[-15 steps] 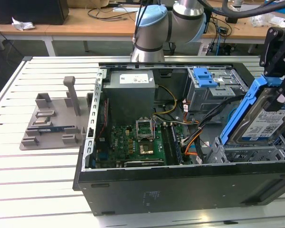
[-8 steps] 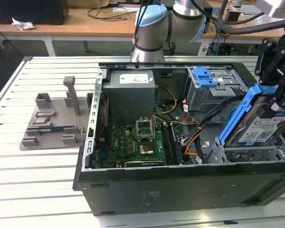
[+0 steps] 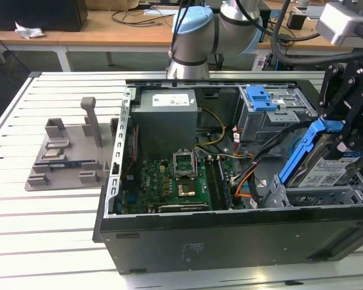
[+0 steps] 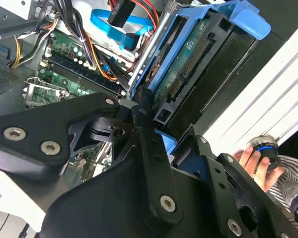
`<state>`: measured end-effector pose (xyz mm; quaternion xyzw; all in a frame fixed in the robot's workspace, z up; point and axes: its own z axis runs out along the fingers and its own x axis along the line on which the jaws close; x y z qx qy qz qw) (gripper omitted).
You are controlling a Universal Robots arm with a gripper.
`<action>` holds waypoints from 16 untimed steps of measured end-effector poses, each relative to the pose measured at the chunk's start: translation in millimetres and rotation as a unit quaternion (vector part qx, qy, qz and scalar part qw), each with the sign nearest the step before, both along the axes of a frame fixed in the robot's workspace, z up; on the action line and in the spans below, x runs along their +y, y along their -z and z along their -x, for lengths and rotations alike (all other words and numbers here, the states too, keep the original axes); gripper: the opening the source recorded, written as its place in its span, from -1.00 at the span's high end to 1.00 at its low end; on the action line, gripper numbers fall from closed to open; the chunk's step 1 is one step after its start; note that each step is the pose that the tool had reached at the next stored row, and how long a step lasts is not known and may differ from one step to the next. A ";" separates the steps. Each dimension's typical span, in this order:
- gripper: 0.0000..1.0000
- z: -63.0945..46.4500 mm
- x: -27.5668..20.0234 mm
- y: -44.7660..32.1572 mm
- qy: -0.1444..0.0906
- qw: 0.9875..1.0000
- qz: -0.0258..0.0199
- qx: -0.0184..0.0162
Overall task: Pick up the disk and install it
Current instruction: 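Insert the disk into the insertion slot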
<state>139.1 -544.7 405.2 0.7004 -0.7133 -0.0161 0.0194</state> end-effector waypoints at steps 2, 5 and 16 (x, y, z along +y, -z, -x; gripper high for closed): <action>0.26 0.0 0.0 2.5 0.000 1.000 0.000 0.000; 0.26 0.0 0.0 4.5 0.000 1.000 0.000 0.000; 0.11 0.0 0.0 4.9 0.000 1.000 0.000 0.000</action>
